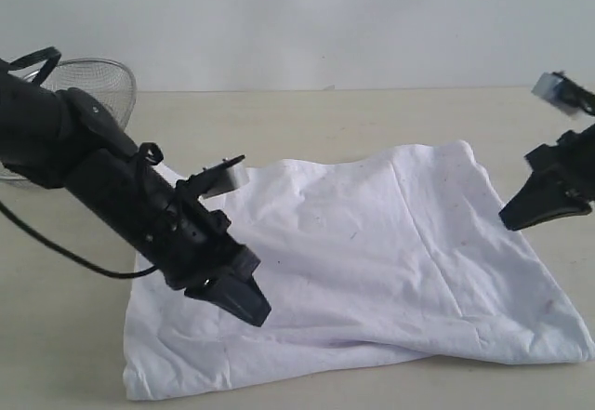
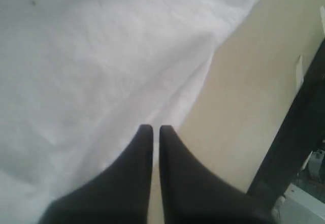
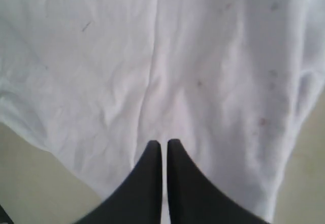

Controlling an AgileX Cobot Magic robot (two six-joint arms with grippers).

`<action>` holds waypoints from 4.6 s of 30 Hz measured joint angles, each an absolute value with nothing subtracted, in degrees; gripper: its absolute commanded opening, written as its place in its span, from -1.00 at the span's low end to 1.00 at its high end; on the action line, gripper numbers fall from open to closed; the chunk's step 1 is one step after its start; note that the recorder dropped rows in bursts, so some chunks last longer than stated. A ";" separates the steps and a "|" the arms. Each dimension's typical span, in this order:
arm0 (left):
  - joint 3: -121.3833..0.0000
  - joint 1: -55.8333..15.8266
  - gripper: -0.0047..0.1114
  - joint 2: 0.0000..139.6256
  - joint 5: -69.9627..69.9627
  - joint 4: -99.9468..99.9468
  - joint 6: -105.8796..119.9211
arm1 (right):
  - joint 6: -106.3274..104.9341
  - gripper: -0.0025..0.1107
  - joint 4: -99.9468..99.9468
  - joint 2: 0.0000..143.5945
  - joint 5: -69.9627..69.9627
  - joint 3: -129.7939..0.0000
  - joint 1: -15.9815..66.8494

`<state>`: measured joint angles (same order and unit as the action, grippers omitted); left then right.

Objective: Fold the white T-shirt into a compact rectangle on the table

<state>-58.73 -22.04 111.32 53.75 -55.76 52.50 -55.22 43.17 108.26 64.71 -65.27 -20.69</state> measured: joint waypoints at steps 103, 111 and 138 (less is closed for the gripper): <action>-38.81 -22.31 -0.84 101.74 31.88 -40.84 36.45 | -15.81 -0.96 6.81 119.23 33.13 -76.33 -4.60; -38.81 -22.31 -0.84 101.67 31.88 -40.25 36.24 | -14.39 -0.96 4.15 111.10 36.00 -76.62 -8.40; -46.66 -11.92 -0.84 102.67 30.49 -32.51 36.72 | -26.88 -0.26 29.22 92.12 44.25 -45.79 -14.08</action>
